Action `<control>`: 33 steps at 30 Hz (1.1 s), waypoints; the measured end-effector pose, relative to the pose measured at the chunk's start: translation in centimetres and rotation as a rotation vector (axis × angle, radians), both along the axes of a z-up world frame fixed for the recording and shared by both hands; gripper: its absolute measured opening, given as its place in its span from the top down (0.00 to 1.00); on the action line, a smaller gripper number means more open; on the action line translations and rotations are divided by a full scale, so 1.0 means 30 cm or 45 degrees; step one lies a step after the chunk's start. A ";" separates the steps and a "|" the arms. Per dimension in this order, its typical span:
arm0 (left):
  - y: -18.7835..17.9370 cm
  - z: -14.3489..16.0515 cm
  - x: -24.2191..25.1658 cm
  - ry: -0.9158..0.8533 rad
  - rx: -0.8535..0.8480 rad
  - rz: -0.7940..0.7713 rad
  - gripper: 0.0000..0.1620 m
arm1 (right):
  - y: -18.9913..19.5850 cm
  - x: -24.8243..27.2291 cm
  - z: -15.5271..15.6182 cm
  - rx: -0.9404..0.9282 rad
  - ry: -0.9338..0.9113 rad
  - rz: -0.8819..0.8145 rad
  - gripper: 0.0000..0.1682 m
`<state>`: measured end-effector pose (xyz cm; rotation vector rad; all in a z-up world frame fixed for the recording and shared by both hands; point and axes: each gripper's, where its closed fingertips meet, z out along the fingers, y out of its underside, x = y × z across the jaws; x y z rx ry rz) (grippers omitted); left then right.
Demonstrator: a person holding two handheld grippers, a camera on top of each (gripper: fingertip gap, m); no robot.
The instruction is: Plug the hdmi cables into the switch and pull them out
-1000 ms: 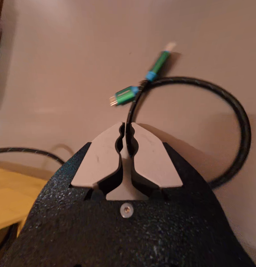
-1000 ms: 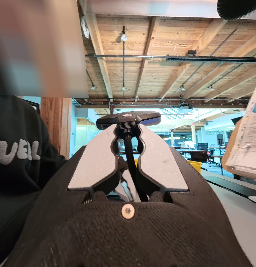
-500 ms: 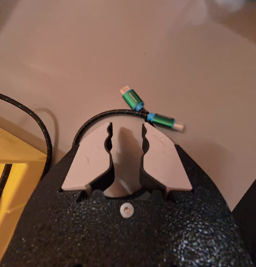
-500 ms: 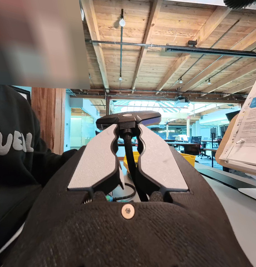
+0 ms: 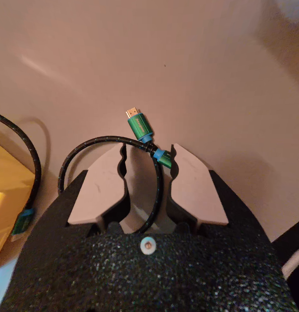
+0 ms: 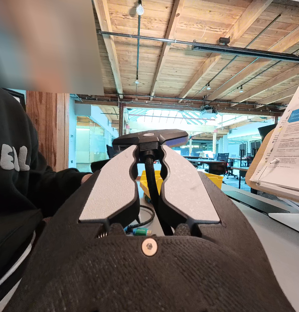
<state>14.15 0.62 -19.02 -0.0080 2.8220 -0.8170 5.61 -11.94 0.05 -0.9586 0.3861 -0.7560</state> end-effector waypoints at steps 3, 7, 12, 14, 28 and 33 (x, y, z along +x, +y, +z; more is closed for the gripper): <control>-0.018 -0.008 0.001 0.017 0.016 -0.009 0.72 | 0.007 0.002 -0.005 -0.017 0.006 -0.001 0.86; -0.005 -0.014 -0.018 0.073 0.080 -0.277 0.82 | 0.005 -0.002 -0.001 -0.012 -0.002 0.001 0.86; 0.017 -0.015 0.005 0.105 0.038 -0.476 0.88 | 0.004 -0.002 -0.002 -0.015 -0.004 -0.001 0.86; 0.009 -0.014 0.014 0.135 0.003 -0.433 0.87 | 0.005 -0.003 -0.002 -0.016 -0.005 -0.001 0.86; -0.034 -0.008 0.018 0.219 -0.155 -0.335 0.90 | 0.024 0.013 -0.021 -0.076 0.030 -0.012 0.86; -0.054 0.033 0.028 0.295 -0.266 -0.336 0.94 | 0.015 0.012 -0.021 -0.071 0.028 -0.030 0.86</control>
